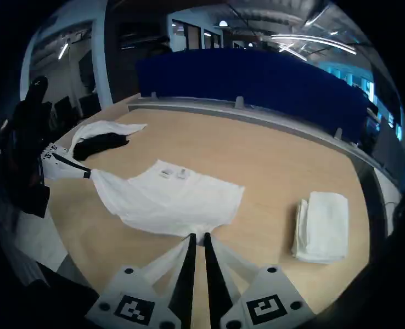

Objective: Fold towel

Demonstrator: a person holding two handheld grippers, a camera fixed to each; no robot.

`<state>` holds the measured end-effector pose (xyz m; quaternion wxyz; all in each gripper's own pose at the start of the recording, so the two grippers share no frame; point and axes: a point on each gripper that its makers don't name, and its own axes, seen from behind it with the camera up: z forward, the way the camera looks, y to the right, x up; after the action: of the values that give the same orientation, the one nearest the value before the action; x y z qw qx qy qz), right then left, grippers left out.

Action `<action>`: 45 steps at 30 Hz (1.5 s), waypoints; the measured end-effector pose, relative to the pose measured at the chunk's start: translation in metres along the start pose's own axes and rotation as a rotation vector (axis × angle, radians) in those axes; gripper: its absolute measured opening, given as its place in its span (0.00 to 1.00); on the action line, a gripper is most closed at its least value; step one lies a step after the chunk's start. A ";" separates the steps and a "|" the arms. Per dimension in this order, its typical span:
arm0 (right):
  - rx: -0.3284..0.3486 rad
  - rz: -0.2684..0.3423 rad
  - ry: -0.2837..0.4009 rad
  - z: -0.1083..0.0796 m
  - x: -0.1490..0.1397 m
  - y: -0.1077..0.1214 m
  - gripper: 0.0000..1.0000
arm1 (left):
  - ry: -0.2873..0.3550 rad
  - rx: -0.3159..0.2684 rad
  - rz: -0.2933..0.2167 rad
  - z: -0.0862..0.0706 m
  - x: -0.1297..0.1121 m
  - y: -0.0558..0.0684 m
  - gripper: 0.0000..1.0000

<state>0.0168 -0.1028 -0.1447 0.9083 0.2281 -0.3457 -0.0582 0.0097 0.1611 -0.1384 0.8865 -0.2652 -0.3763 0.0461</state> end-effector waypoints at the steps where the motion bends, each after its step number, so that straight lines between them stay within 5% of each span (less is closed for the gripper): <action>1: 0.001 0.000 -0.002 -0.001 0.000 0.000 0.11 | -0.001 0.000 0.001 -0.001 0.000 0.000 0.06; 18: -0.002 -0.003 -0.024 0.022 0.001 0.016 0.11 | -0.012 0.015 -0.029 0.015 0.007 -0.012 0.06; 36: -0.009 -0.025 -0.068 0.100 0.017 0.053 0.11 | -0.029 0.033 -0.099 0.083 0.028 -0.051 0.06; 45: -0.012 -0.025 -0.111 0.123 0.008 0.062 0.11 | -0.054 0.017 -0.111 0.112 0.021 -0.060 0.06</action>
<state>-0.0605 -0.0955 -0.0306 0.8883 0.2233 -0.3923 -0.0840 -0.0595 0.1645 -0.0304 0.8795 -0.2349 -0.4138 0.0072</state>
